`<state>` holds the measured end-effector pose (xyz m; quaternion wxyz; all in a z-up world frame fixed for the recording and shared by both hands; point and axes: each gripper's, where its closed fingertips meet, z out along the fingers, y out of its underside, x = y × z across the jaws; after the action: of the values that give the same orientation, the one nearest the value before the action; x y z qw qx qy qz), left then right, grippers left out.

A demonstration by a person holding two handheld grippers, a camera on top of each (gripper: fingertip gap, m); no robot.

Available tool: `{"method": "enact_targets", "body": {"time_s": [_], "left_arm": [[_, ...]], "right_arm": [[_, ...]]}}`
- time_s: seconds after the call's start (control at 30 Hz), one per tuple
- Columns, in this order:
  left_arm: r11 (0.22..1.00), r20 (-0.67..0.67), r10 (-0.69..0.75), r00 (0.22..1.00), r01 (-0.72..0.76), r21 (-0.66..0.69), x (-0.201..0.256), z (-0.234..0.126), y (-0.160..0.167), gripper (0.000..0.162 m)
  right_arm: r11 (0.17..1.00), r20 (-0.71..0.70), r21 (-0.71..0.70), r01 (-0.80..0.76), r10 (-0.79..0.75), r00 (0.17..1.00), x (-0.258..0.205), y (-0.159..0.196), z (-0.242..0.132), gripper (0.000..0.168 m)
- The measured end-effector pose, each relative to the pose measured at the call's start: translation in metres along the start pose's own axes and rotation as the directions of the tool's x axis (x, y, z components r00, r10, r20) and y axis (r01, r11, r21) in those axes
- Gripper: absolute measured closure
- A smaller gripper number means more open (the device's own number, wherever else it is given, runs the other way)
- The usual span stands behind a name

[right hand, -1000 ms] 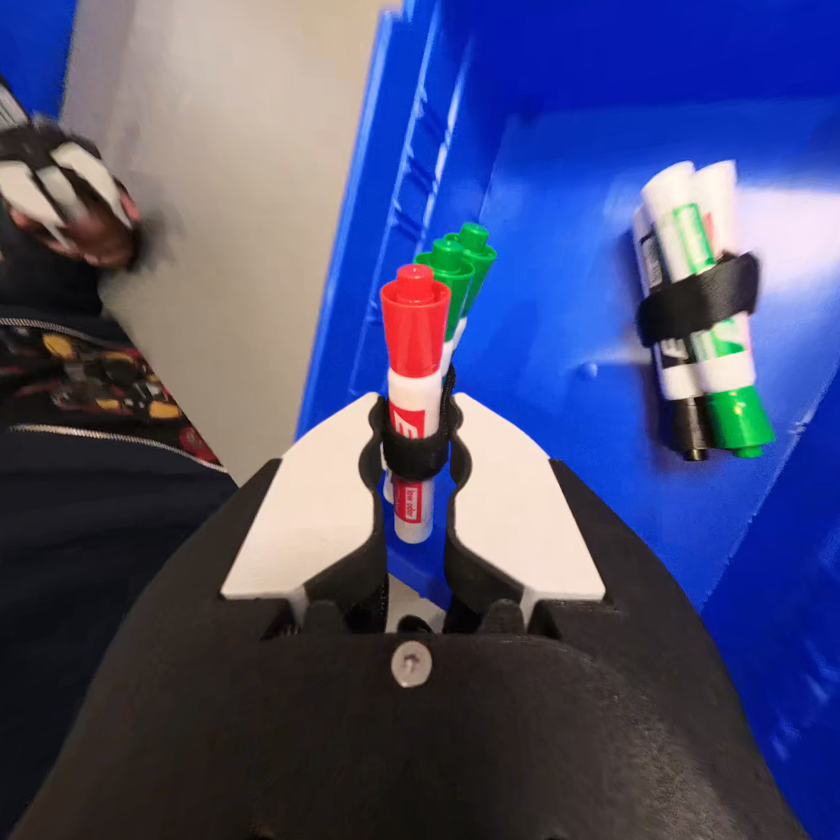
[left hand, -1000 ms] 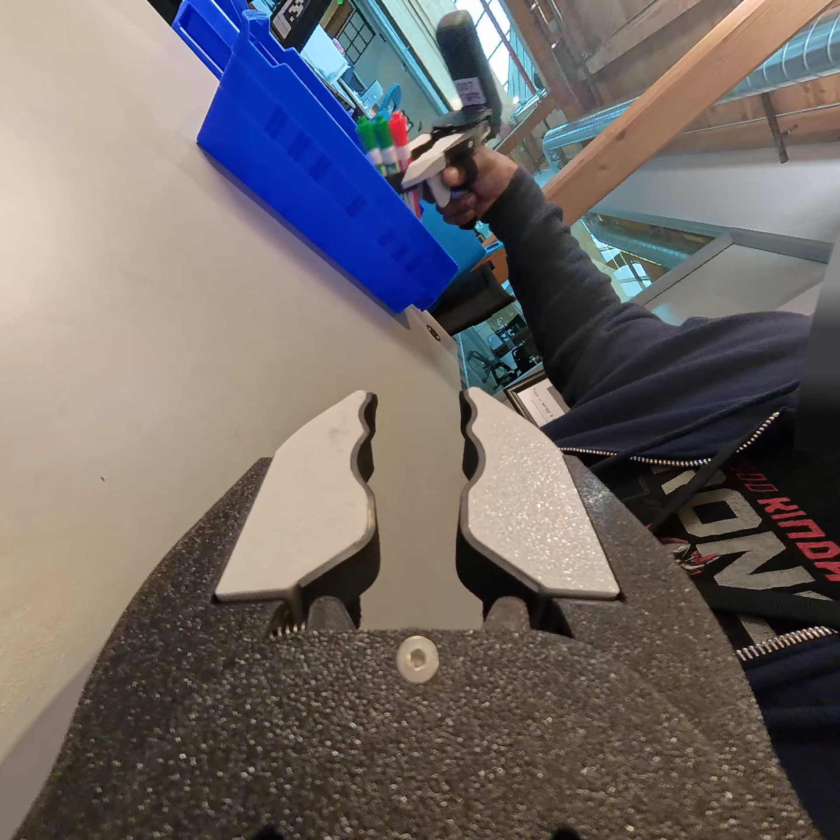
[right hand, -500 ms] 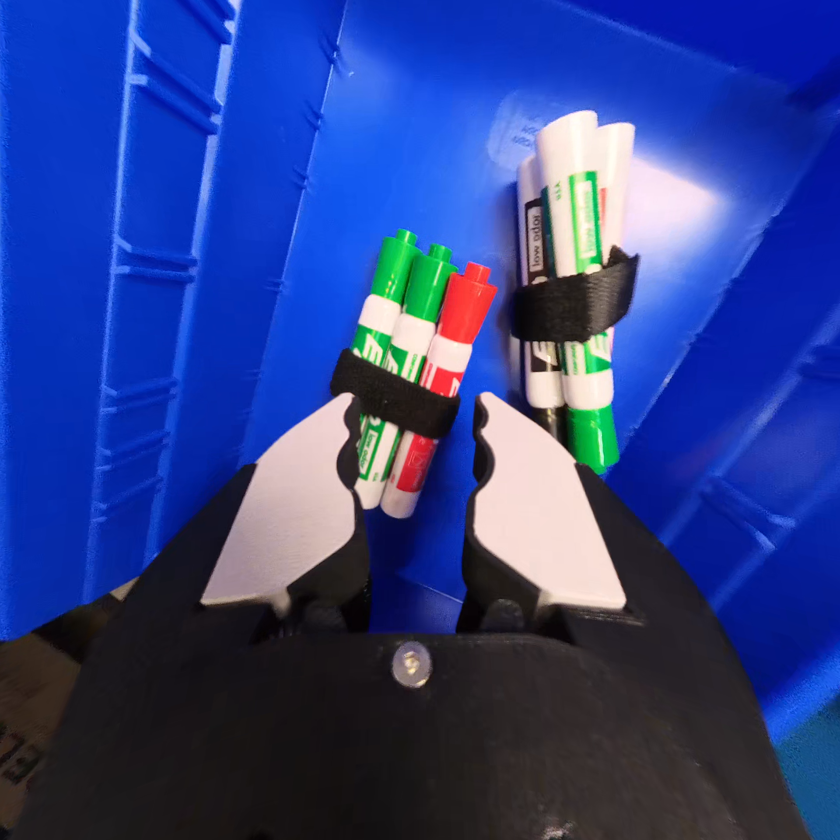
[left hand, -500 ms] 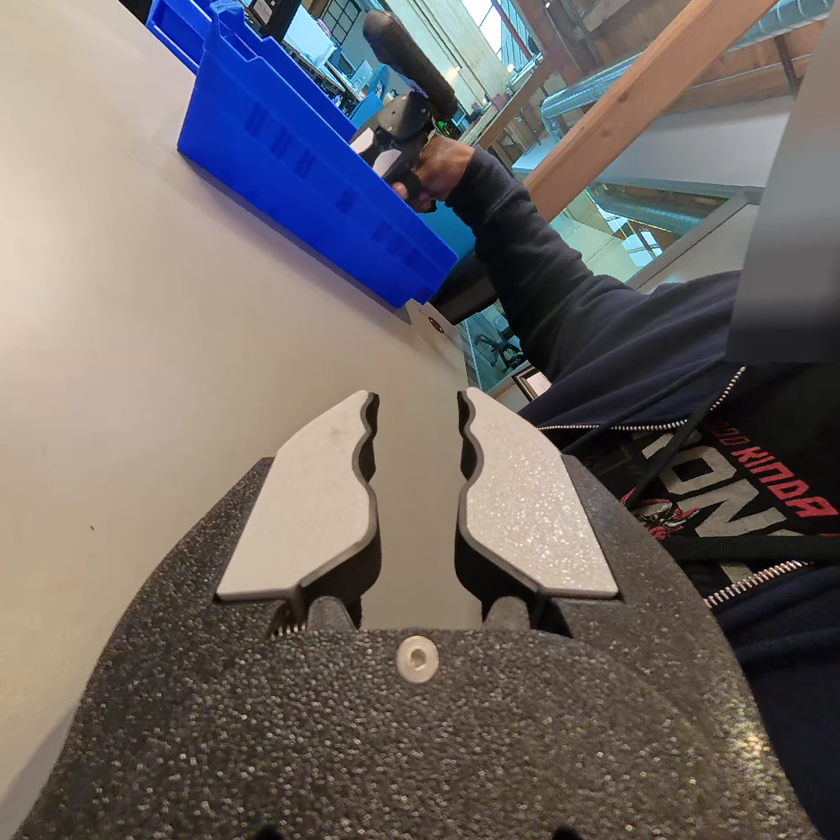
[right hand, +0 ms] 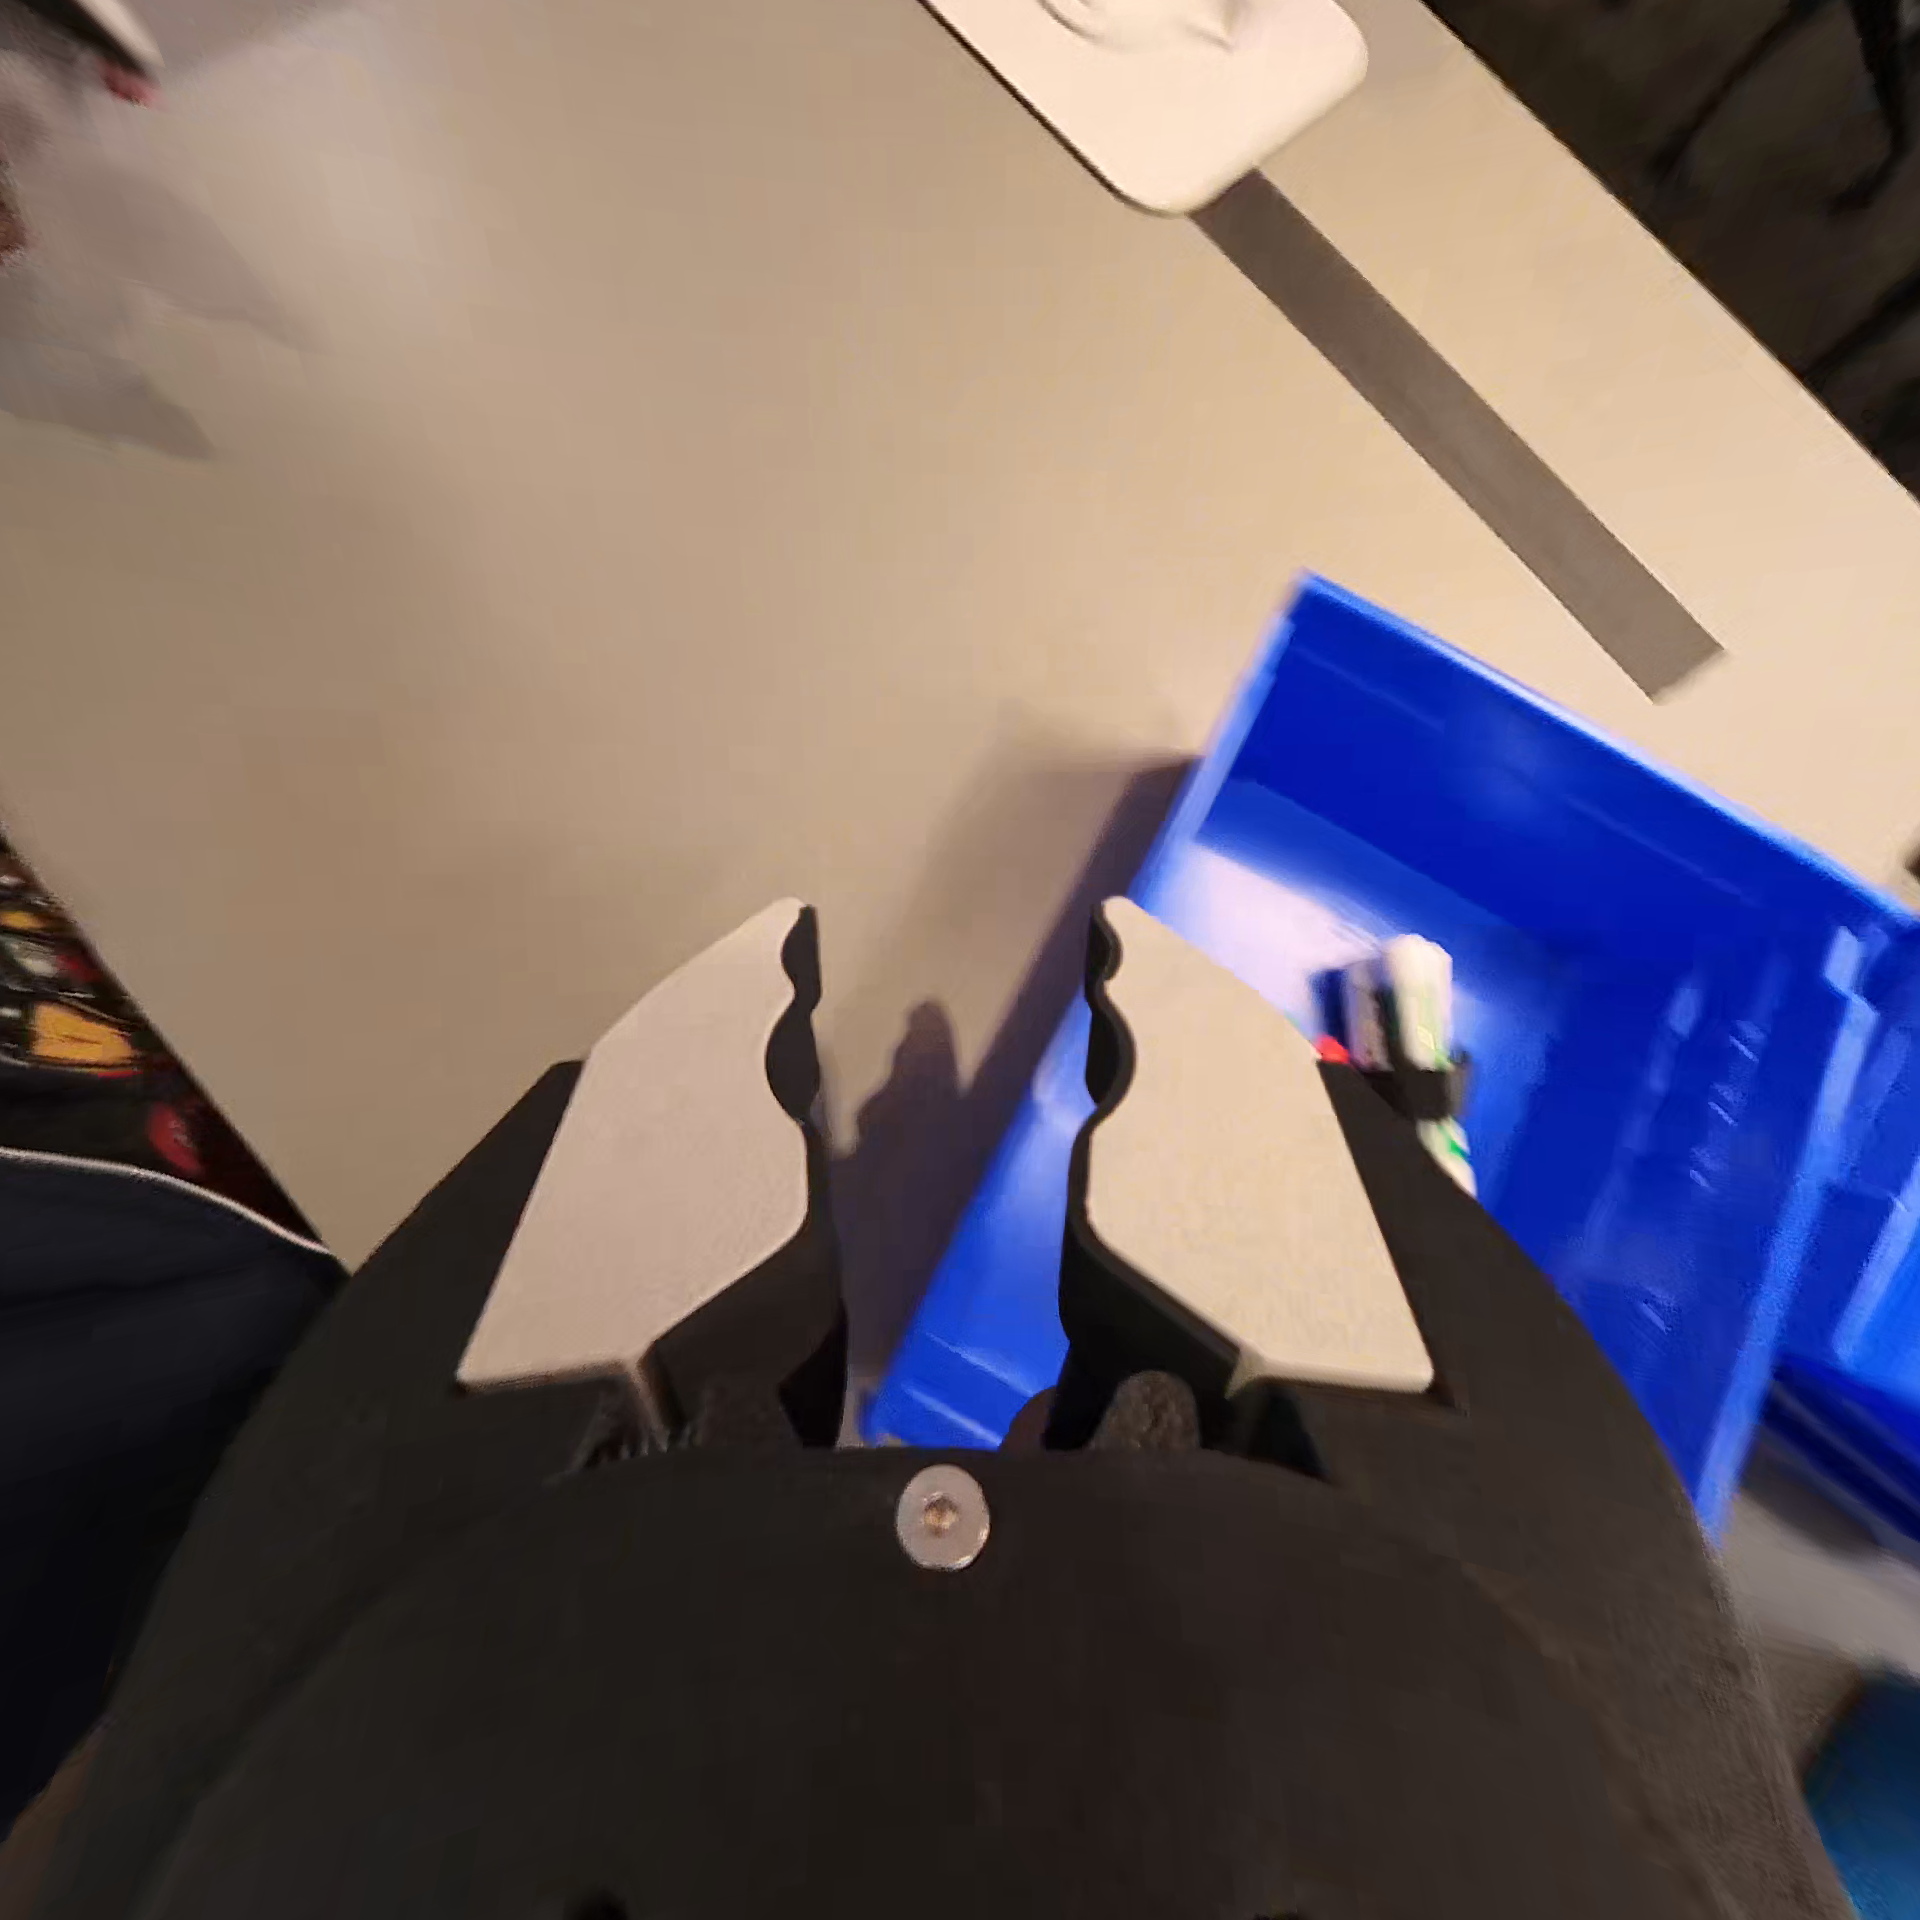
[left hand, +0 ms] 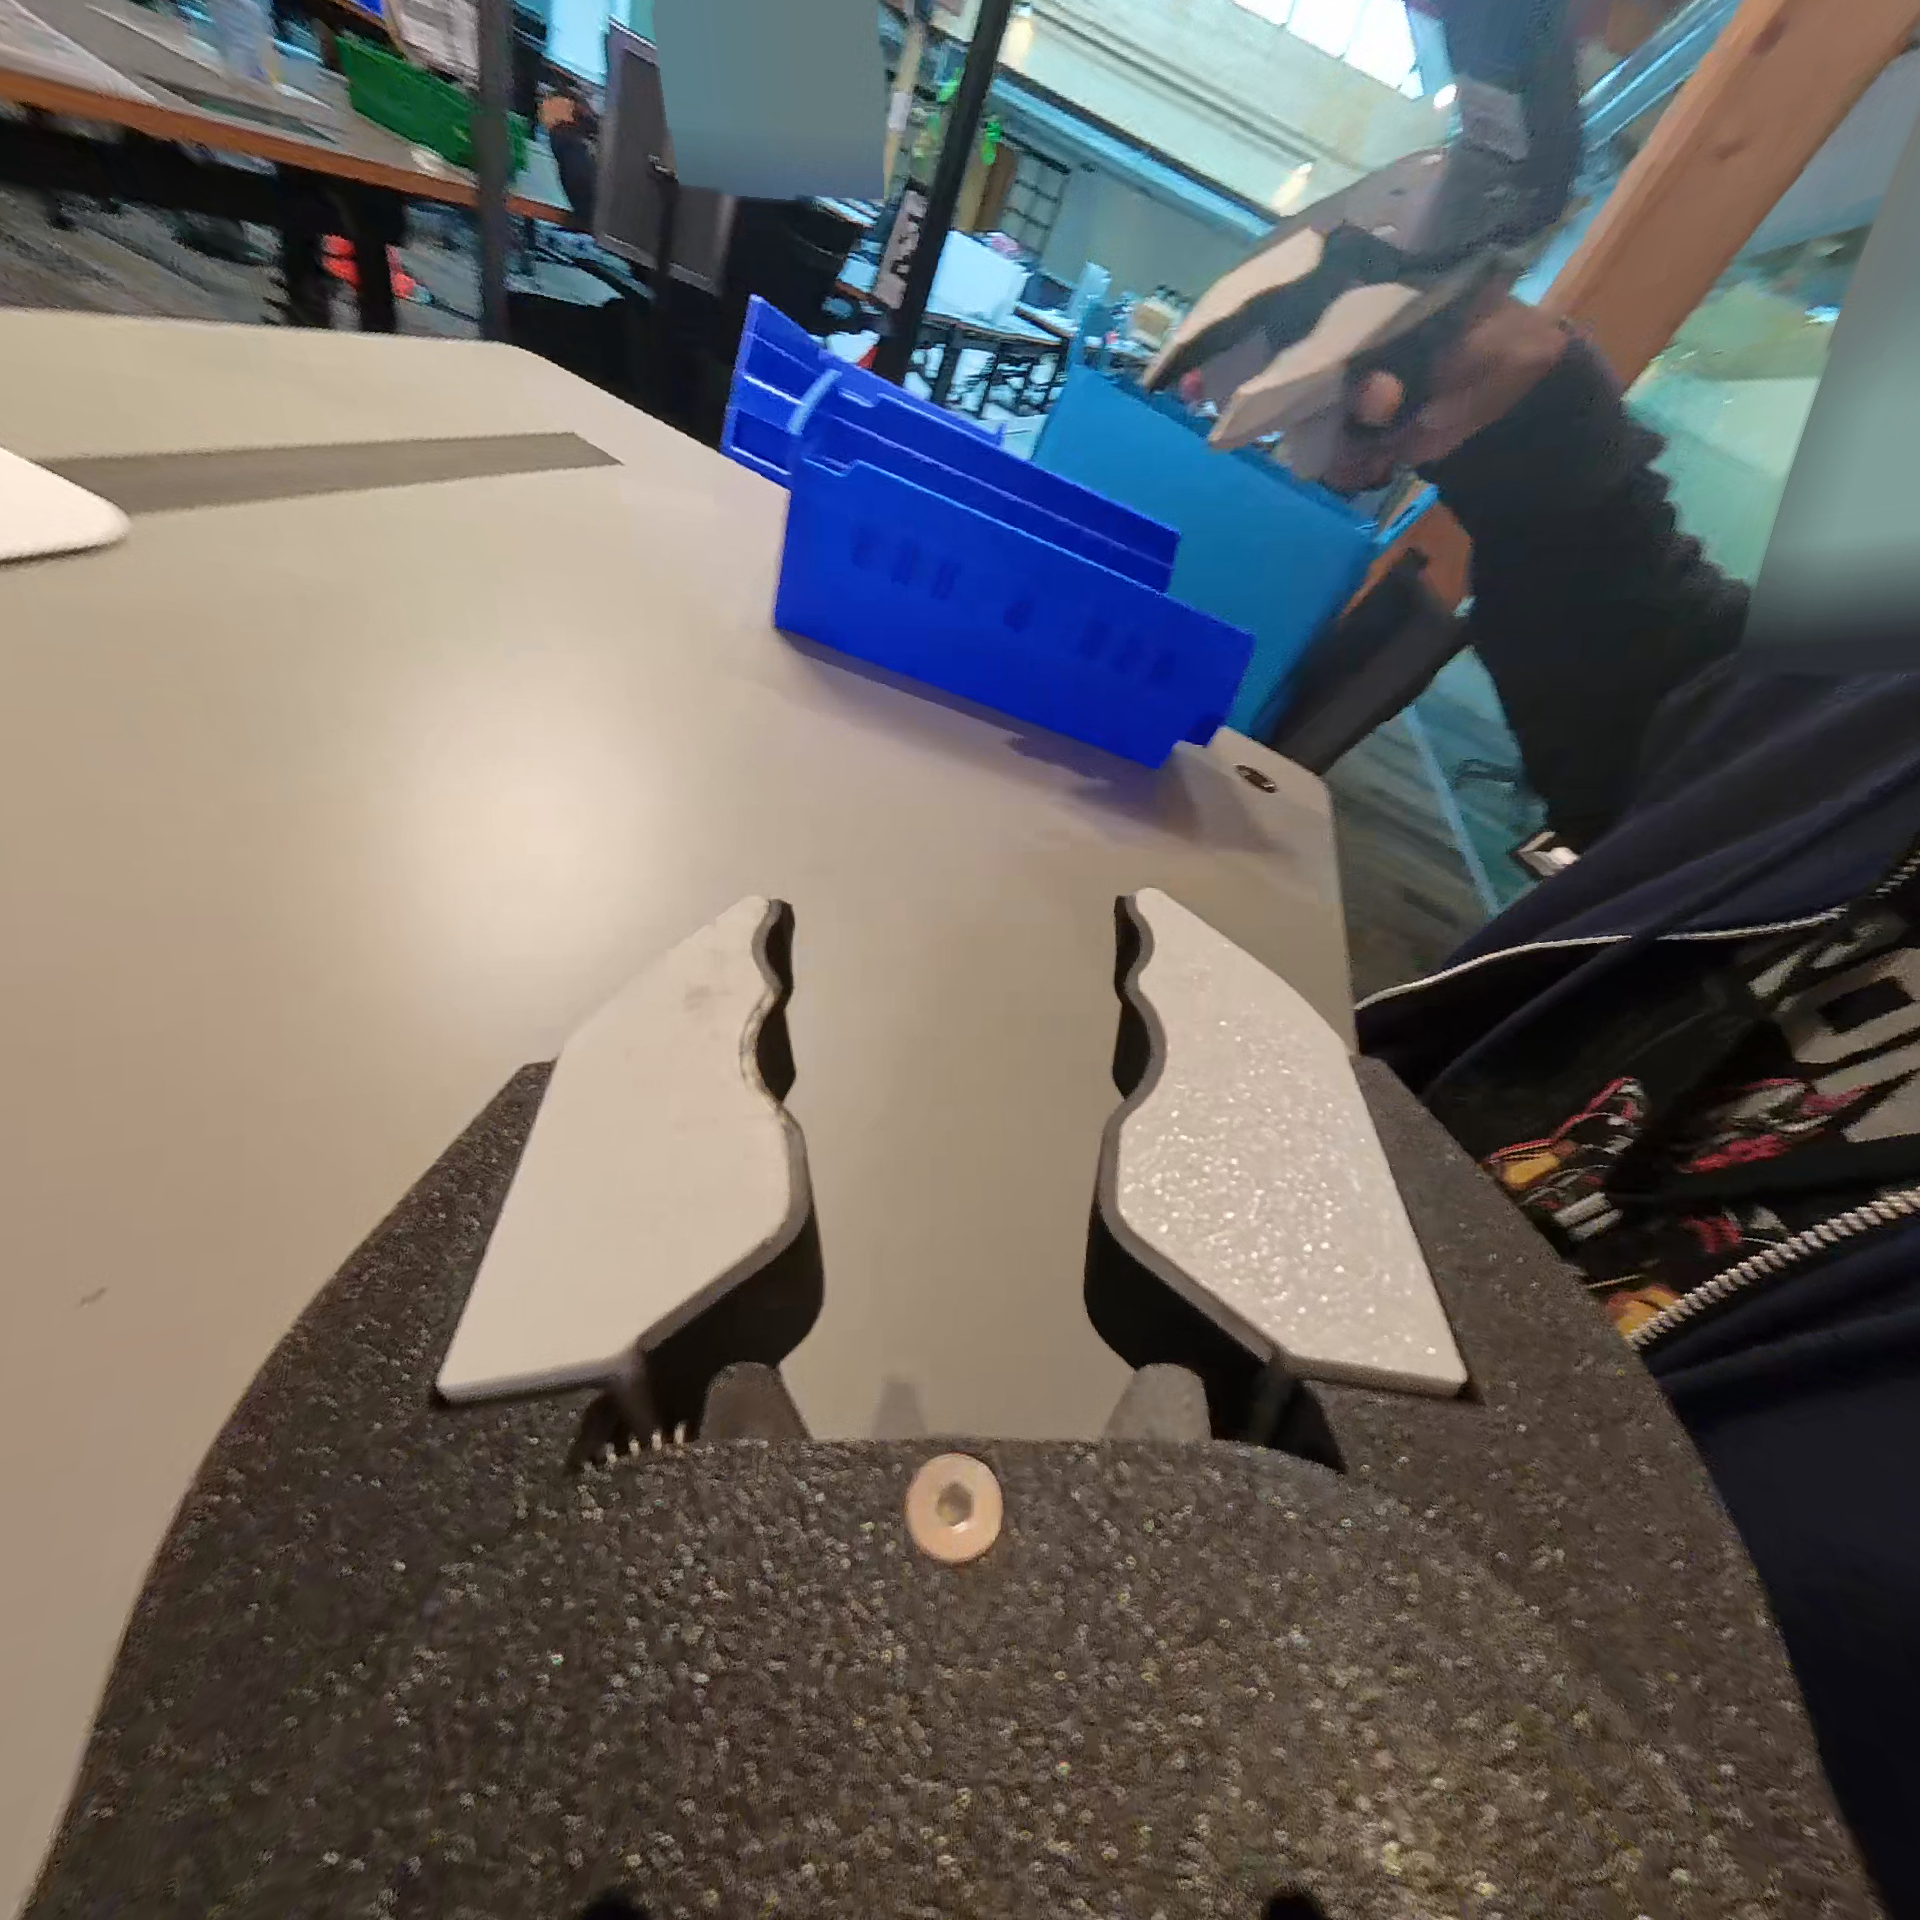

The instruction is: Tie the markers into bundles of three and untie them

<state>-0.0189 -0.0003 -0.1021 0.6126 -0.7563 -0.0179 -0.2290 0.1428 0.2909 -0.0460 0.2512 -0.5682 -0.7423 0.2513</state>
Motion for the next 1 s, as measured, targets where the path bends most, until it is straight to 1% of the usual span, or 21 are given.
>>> {"method": "enact_targets", "body": {"time_s": [0.13,0.27,0.33,0.43,0.53,0.63,0.7,0.73,0.83,0.93,1.0], "left_arm": [[0.997,0.139,0.068,0.988,-0.072,0.025,-0.010,-0.039,-0.011,0.098],[0.995,0.304,0.078,0.949,-0.091,0.029,-0.022,-0.093,-0.012,0.093],[0.995,0.415,0.080,0.906,-0.099,0.026,-0.031,-0.128,-0.012,0.092],[0.992,0.590,0.105,0.800,-0.123,-0.010,-0.045,-0.188,-0.013,0.092],[0.989,0.762,0.142,0.632,-0.118,-0.086,-0.064,-0.253,-0.012,0.092],[0.985,0.849,0.169,0.500,-0.061,-0.161,-0.079,-0.309,-0.010,0.092],[0.985,0.894,0.167,0.417,-0.021,-0.174,-0.095,-0.344,-0.017,0.094],[0.985,0.900,0.157,0.407,-0.004,-0.170,-0.105,-0.355,-0.021,0.096],[0.981,0.882,0.106,0.460,0.098,-0.169,-0.145,-0.367,-0.024,0.099],[0.954,0.842,0.058,0.536,0.218,-0.204,-0.199,-0.359,-0.017,0.100],[0.927,0.834,0.036,0.550,0.293,-0.233,-0.233,-0.351,-0.006,0.101]], "right_arm": [[0.994,0.123,0.080,0.077,-0.087,0.989,-0.086,-0.033,0.042,0.120],[0.984,0.270,0.133,0.118,-0.150,0.951,-0.161,-0.052,0.108,0.119],[0.979,0.330,0.154,0.134,-0.179,0.927,-0.189,-0.058,0.145,0.118],[0.981,0.410,0.151,0.123,-0.176,0.895,-0.218,-0.064,0.197,0.116],[0.987,0.463,0.132,0.094,-0.145,0.874,-0.234,-0.072,0.237,0.115],[0.990,0.482,0.105,0.091,-0.131,0.866,-0.241,-0.079,0.262,0.114],[0.990,0.485,0.100,0.097,-0.134,0.864,-0.241,-0.084,0.269,0.114],[0.990,0.488,0.109,0.093,-0.135,0.862,-0.241,-0.088,0.270,0.115],[0.995,0.523,0.076,0.070,-0.100,0.847,-0.241,-0.087,0.273,0.115],[0.996,0.539,0.083,0.016,-0.058,0.840,-0.237,-0.088,0.270,0.116],[0.997,0.556,0.077,-0.017,-0.029,0.831,-0.235,-0.087,0.267,0.116]]}}
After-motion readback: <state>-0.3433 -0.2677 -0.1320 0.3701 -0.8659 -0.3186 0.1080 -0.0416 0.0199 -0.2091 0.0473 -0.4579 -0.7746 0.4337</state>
